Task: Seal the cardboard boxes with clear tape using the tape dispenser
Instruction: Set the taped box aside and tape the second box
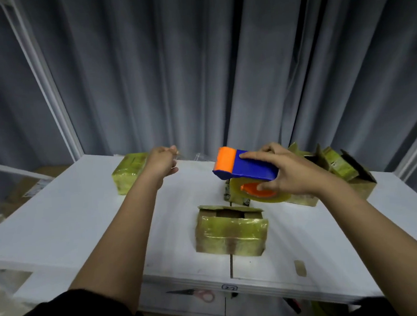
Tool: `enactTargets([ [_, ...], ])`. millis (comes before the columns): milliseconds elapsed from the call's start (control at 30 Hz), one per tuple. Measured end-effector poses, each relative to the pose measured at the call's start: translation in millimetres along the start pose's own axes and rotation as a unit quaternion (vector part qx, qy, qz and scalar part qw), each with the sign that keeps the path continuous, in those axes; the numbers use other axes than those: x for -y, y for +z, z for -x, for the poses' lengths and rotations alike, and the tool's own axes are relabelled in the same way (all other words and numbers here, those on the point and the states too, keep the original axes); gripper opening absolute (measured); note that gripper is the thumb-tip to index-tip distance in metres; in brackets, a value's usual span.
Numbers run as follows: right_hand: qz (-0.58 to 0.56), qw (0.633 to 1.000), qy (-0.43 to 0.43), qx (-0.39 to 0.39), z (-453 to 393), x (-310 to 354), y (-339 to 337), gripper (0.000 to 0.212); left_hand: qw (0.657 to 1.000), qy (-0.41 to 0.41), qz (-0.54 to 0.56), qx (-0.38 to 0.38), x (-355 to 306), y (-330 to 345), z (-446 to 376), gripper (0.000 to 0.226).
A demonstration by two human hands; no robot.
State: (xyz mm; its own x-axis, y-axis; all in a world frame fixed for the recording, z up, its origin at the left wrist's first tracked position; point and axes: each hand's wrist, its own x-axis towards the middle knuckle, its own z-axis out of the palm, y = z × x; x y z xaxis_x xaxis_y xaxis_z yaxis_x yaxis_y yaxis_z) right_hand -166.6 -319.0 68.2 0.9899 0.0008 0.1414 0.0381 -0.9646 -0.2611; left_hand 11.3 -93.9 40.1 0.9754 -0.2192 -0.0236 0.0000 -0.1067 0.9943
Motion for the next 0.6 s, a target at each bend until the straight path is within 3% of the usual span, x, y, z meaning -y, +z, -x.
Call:
enactTargets([
  [333,0.14,0.984,-0.025,0.111,-17,48,-23,0.062,0.999,-0.037,0.023,0.001,37,-20,19,0.025],
  [500,0.116,0.978,-0.035,0.167,-23,59,3,0.059,0.996,-0.084,0.023,-0.002,69,-33,35,0.022],
  [600,0.156,0.97,-0.052,0.18,-26,57,24,0.06,0.996,-0.088,0.014,0.015,91,-31,40,0.023],
])
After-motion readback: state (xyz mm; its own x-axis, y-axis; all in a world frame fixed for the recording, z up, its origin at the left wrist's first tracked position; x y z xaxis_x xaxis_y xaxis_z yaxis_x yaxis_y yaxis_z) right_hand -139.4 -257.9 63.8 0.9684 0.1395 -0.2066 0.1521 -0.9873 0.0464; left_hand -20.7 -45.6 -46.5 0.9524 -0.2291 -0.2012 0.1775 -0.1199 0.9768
